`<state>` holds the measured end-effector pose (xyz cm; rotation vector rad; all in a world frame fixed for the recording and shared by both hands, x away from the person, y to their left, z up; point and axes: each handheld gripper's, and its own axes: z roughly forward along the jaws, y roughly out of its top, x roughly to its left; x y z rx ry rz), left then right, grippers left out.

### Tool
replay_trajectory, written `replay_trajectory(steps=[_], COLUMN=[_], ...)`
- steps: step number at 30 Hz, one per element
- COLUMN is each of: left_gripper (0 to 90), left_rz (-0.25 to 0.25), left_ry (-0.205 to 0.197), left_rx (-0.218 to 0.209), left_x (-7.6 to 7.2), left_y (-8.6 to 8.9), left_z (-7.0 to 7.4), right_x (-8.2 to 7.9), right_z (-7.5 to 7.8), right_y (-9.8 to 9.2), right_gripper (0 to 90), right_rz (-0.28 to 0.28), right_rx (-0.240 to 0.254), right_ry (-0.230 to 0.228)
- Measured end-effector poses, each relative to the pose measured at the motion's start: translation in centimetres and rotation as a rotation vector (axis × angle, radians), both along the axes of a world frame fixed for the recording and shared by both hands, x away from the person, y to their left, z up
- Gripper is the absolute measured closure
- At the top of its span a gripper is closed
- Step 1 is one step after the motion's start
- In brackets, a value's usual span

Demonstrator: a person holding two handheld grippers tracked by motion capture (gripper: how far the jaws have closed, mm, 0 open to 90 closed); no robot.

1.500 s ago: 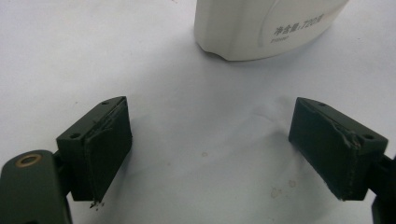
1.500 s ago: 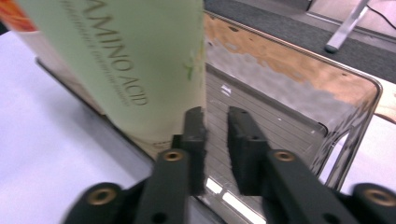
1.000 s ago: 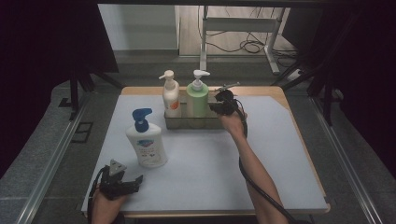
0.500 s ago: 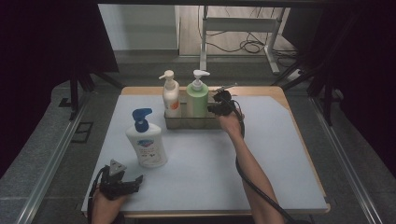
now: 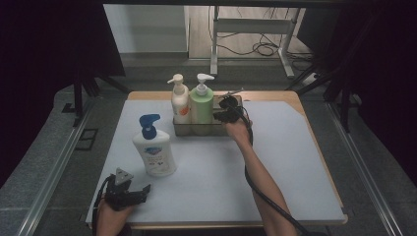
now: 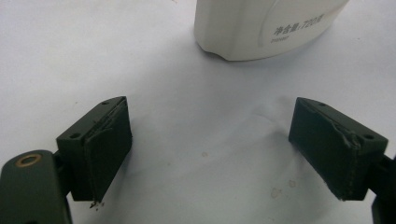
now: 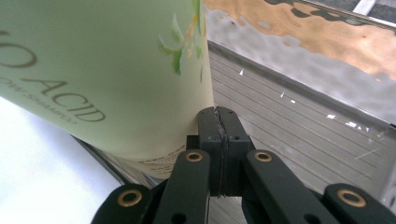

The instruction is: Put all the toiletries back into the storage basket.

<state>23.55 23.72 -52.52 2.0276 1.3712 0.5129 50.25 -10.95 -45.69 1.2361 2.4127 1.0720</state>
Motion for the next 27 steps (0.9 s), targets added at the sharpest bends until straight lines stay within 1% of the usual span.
replay_trajectory(steps=[4, 11, 20, 24, 27], left_gripper=[12.9, 12.9, 12.9, 12.9, 12.9], left_rz=[0.000, 0.001, 0.001, 0.000, 0.000], left_ry=[0.000, 0.001, 0.001, 0.000, -0.001], left_rx=[0.000, -0.002, -0.001, 0.000, 0.001], left_x=[0.0, 0.0, 0.0, 0.0, 0.0], left_y=[0.0, 0.0, 0.0, 0.0, 0.0], left_z=[0.0, 0.0, 0.0, 0.0, 0.0], right_x=[-0.2, -0.4, -0.8, -0.9, -1.0], right_z=[0.0, 0.1, 0.0, -0.1, 0.0], right_y=[0.5, 0.7, 0.6, 0.5, 0.2], right_gripper=[89.8, 89.8, 89.5, 86.9, 84.9], right_rz=[0.010, 0.013, 0.027, 0.032, 0.035], right_rx=[-0.007, -0.022, -0.019, -0.013, -0.020], right_ry=[-0.005, -0.009, -0.011, -0.013, -0.017])
